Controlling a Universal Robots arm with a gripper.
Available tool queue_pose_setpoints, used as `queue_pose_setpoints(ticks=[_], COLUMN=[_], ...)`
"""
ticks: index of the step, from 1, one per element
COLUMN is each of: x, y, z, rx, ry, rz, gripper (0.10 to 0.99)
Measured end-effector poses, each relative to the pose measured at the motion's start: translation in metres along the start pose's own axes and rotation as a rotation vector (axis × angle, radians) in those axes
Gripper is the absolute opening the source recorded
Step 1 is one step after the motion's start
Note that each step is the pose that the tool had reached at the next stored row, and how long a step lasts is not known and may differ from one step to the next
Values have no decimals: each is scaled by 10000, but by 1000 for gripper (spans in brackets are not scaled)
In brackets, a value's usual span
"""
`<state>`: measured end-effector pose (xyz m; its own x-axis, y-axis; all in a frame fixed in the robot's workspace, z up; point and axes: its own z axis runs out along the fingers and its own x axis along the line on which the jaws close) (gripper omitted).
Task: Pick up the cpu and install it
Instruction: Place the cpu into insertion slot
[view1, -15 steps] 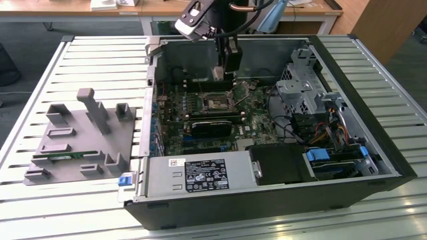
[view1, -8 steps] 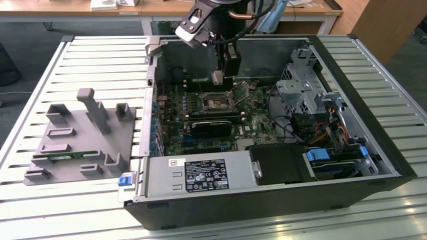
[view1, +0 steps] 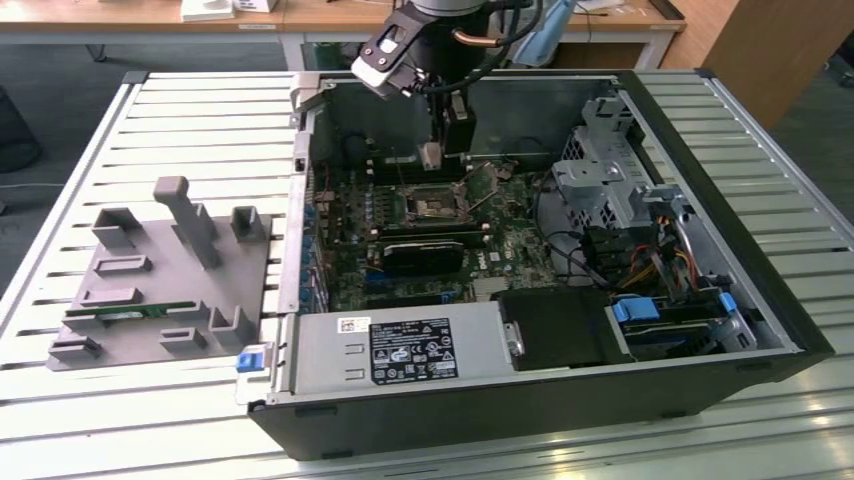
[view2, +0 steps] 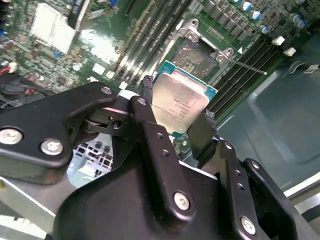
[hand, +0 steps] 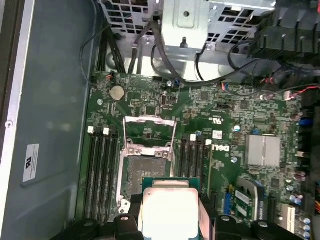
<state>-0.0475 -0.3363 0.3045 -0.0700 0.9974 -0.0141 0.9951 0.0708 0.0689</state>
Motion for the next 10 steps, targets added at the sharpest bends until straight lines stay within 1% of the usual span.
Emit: queue_pose_setpoints(ticks=[2,3,7,9,10], x=[28,35,42,46,46], y=[1,0,-3,-6,-6], z=[35,53,99,139,153], rx=[32,31,35,38,39], ry=[-4,-5,-21,-68,-70], rz=[69,118,254,256,255], gripper=[529,529,529,529,529])
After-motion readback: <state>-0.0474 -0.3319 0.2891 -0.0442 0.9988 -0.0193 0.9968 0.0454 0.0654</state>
